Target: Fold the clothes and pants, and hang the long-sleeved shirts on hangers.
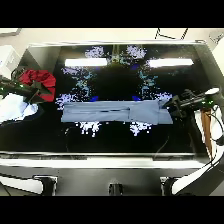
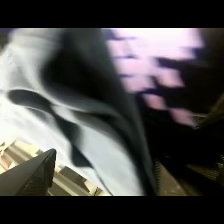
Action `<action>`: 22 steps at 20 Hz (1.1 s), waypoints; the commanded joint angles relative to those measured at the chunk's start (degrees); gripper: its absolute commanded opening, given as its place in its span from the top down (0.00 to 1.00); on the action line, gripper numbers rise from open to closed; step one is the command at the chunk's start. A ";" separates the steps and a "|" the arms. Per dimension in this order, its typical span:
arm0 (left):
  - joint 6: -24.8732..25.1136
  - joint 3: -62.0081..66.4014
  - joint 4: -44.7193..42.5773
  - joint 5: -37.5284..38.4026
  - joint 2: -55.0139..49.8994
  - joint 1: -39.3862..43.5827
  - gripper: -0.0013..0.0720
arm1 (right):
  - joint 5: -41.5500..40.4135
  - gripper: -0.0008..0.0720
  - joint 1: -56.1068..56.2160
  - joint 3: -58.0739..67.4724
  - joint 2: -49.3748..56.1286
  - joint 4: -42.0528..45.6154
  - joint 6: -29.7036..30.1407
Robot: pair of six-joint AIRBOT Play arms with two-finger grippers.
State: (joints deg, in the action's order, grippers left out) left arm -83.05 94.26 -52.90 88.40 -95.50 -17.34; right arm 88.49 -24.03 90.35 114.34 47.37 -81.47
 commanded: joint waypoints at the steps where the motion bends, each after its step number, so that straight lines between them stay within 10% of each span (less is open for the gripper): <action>1: -0.13 0.07 0.04 0.11 2.97 3.85 0.07 | -3.56 0.01 3.85 -0.79 1.73 -2.69 3.67; 3: -0.11 0.07 0.07 0.07 3.78 6.43 0.07 | -3.02 0.14 5.95 -0.76 1.70 -3.08 4.39; 6: -0.07 0.02 0.26 -0.85 3.87 11.69 0.08 | -2.01 0.93 8.55 -0.76 0.85 -2.93 2.56; 8: 0.09 -0.07 0.24 -4.85 3.67 16.65 0.15 | -1.55 0.93 9.97 -0.55 -1.88 -2.89 2.14; 11: 0.09 -3.54 0.24 -18.69 3.32 26.25 0.89 | -1.46 0.93 12.37 -0.55 -8.96 -2.80 0.42; 17: -8.63 -8.13 2.16 -35.56 -8.00 45.22 0.93 | -1.36 0.93 18.75 -0.55 -26.21 -2.80 -7.19; 22: -9.14 -8.13 23.41 -44.85 -17.03 54.34 0.95 | 0.76 0.93 22.12 -0.55 -35.60 -2.58 -12.59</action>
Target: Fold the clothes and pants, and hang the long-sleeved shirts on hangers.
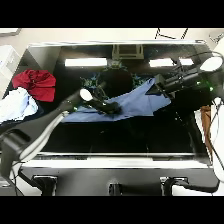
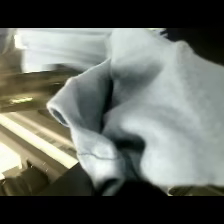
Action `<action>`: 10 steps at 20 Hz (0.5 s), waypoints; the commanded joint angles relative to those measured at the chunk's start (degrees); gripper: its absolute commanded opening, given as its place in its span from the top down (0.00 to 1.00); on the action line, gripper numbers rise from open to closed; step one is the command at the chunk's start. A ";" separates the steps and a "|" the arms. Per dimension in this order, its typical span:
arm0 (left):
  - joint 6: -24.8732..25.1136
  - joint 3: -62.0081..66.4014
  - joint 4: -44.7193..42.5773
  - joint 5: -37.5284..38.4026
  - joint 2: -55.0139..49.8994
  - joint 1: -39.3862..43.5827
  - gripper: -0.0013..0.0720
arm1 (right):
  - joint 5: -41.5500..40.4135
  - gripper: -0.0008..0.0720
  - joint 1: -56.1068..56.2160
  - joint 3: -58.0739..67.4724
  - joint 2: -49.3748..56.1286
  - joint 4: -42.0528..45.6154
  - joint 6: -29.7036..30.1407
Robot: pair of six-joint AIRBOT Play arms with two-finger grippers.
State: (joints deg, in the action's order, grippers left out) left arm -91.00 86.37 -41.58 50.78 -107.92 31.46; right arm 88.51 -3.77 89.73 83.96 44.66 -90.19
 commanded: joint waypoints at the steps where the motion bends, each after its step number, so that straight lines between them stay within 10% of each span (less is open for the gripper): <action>1: -1.16 -0.24 16.79 -10.01 -5.90 7.69 0.95 | 1.05 0.93 1.90 0.07 -6.27 0.26 -4.50; 6: 5.07 0.20 24.28 -16.57 -6.60 10.88 0.95 | 0.52 0.93 1.90 0.07 -6.91 5.18 -6.67; 10: 5.01 0.17 4.02 -7.30 0.83 0.33 0.96 | -3.26 0.93 3.91 0.07 -2.27 -0.11 -5.22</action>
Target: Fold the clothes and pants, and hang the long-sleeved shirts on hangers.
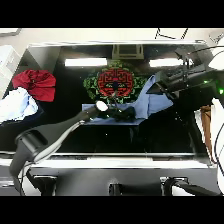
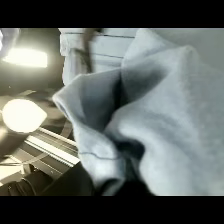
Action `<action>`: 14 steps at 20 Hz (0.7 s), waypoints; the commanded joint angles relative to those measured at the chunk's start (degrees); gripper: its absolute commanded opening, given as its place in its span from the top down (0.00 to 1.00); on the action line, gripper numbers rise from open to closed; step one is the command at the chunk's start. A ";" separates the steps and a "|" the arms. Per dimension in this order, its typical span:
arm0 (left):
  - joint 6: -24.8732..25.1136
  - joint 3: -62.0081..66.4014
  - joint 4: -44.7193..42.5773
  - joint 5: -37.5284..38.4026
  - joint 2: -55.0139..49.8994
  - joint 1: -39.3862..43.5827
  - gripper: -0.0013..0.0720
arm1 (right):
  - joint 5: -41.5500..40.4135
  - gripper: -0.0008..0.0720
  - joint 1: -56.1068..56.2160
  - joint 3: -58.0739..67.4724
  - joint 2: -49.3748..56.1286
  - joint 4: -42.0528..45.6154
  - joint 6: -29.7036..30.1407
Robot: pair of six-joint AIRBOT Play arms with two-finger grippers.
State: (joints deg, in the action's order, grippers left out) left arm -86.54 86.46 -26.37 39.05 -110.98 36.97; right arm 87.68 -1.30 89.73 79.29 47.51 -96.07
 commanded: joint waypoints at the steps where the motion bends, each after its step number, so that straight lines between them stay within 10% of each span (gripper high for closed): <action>1: -0.59 0.09 -17.86 7.30 7.19 -9.01 0.96 | -3.93 0.93 3.21 0.07 4.11 -4.79 1.31; 9: -1.99 0.09 -32.81 14.73 36.50 -33.03 0.95 | -23.85 0.87 22.75 0.09 25.44 -25.03 2.43; 11: -1.99 0.07 -33.05 14.86 40.65 -34.16 0.95 | -26.29 0.19 26.56 0.09 30.73 -32.85 4.52; 12: -1.99 0.07 -33.86 15.21 41.99 -34.16 0.95 | -26.32 0.02 27.17 0.09 32.39 -37.70 8.44; 14: -1.97 0.04 -35.45 16.79 43.39 -34.14 0.95 | -25.11 0.02 25.33 0.09 32.54 -39.50 10.19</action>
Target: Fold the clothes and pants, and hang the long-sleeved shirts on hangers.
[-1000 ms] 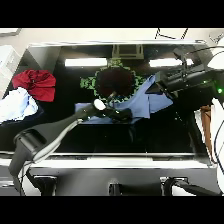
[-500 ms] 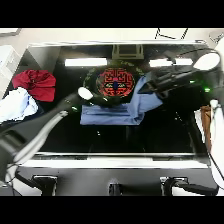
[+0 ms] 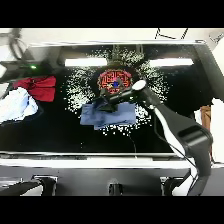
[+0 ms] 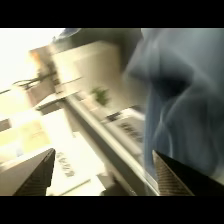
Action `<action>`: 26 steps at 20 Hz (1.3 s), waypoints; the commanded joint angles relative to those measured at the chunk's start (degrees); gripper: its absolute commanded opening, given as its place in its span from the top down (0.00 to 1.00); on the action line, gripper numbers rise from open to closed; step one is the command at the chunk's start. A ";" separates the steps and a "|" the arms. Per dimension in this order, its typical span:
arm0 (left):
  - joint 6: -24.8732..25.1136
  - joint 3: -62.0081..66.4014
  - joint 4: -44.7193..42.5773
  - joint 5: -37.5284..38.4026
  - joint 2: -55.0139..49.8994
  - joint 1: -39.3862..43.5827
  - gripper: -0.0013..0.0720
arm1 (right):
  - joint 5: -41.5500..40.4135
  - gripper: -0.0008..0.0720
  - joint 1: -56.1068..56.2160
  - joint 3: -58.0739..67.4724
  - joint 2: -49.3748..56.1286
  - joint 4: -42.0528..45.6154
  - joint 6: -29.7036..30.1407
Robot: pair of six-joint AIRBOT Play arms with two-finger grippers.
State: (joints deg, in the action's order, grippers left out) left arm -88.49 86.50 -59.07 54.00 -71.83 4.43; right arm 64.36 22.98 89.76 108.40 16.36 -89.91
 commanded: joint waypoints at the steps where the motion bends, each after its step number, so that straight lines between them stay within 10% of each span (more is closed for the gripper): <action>1: -0.02 0.00 -3.89 3.15 4.44 -1.60 0.95 | -0.11 0.02 -1.51 0.07 2.64 -7.37 4.72; 9: -0.02 -0.02 -8.50 5.42 4.28 -1.53 0.95 | 19.61 0.07 -28.55 -1.70 -5.55 41.40 -7.06; 16: -0.11 -0.02 -8.46 5.44 4.24 -1.42 0.95 | 11.19 0.08 -22.95 -11.32 -0.55 22.60 5.33; 19: -0.70 -0.02 -8.44 5.44 4.24 -1.36 0.95 | 5.66 0.41 -20.02 -11.30 0.59 18.32 5.77; 21: -0.70 -0.02 -8.46 5.40 4.24 -1.36 0.95 | 6.16 0.94 -20.13 -10.73 0.52 14.82 8.11; 26: -0.63 -0.02 -8.48 5.38 4.24 -1.36 0.95 | 15.54 0.93 -29.22 1.18 -2.54 13.97 9.73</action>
State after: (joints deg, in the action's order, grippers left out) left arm -89.10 86.50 -67.51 59.42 -67.64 3.05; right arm 75.70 -1.69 84.97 107.61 31.68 -80.75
